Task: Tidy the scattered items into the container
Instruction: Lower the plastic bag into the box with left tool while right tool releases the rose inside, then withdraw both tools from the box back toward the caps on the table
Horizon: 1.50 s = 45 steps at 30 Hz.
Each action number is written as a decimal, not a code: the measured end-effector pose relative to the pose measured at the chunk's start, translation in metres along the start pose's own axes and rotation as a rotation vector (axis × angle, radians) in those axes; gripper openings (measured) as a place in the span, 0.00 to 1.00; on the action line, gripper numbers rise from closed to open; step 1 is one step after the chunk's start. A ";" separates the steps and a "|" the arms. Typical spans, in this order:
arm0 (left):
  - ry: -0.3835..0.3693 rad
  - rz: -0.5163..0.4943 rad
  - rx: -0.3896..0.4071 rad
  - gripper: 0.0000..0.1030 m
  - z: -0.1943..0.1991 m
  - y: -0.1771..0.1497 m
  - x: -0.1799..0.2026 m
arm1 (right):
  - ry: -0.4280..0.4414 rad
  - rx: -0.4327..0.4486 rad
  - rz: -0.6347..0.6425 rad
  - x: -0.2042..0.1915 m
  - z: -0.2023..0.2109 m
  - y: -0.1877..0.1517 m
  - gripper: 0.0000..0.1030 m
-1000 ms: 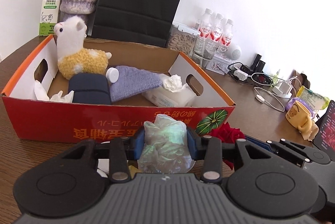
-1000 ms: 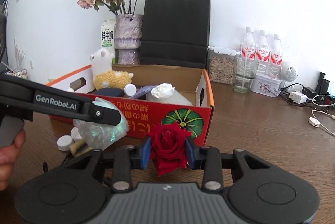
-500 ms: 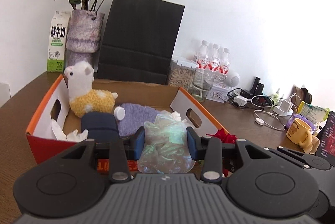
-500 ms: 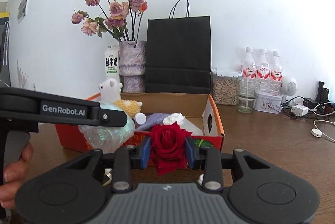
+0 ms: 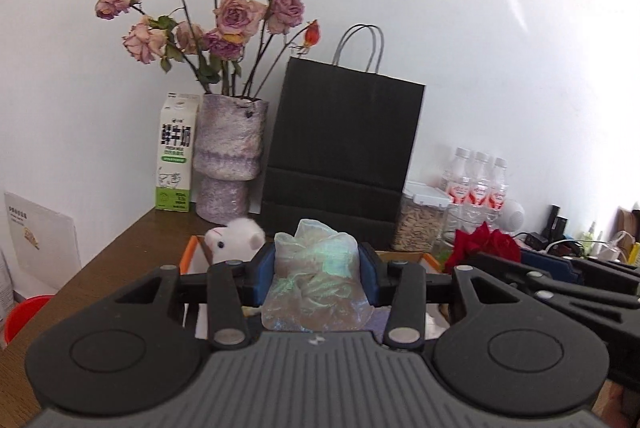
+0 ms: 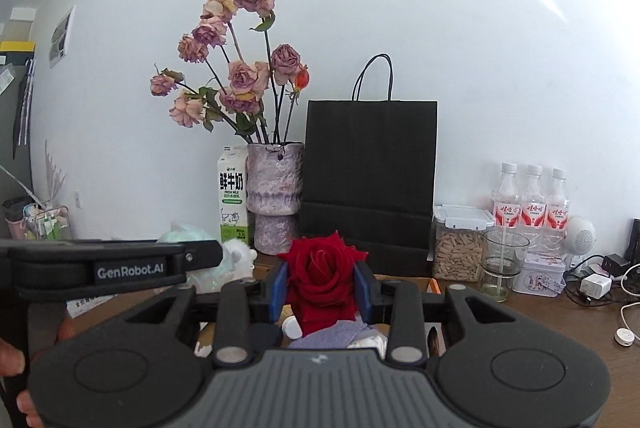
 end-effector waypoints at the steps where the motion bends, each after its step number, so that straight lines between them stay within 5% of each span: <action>1: 0.020 0.000 -0.002 0.43 -0.006 -0.002 -0.004 | 0.002 -0.008 -0.015 0.001 -0.008 -0.001 0.33; 11: 0.110 -0.082 -0.062 0.43 -0.041 -0.042 -0.021 | -0.023 -0.142 -0.014 0.009 -0.057 -0.046 0.33; 22: 0.100 -0.132 -0.044 0.44 -0.034 -0.050 -0.009 | -0.014 -0.148 0.027 -0.001 -0.052 -0.056 0.34; 24: 0.098 -0.135 -0.043 0.47 -0.033 -0.050 -0.008 | -0.021 -0.146 0.032 -0.002 -0.051 -0.055 0.45; 25: 0.104 -0.139 -0.041 0.56 -0.032 -0.050 -0.008 | -0.027 -0.147 0.039 -0.002 -0.050 -0.054 0.52; 26: 0.112 -0.141 -0.039 0.64 -0.032 -0.050 -0.008 | -0.032 -0.145 0.045 -0.003 -0.049 -0.053 0.72; 27: 0.144 -0.138 -0.031 0.80 -0.030 -0.049 -0.009 | -0.047 -0.136 0.048 -0.003 -0.048 -0.053 0.87; 28: 0.174 -0.133 -0.021 0.99 -0.029 -0.047 -0.011 | -0.070 -0.123 0.049 -0.001 -0.047 -0.051 0.91; 29: 0.199 -0.126 -0.001 1.00 -0.026 -0.046 -0.014 | -0.078 -0.115 0.043 0.001 -0.046 -0.050 0.99; 45: 0.218 -0.113 0.056 1.00 -0.011 -0.043 -0.020 | -0.096 -0.092 0.039 0.006 -0.036 -0.046 1.00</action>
Point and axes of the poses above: each gripper's, at about its wrist camera, not at the fingertips, and z roughly against the way its jaws point, x to its right, y to its top, the point moved 2 cm from there along -z, roughly the way its jaws point, and after that the axes turned 11 degrees about x, right-handed, at the moved point
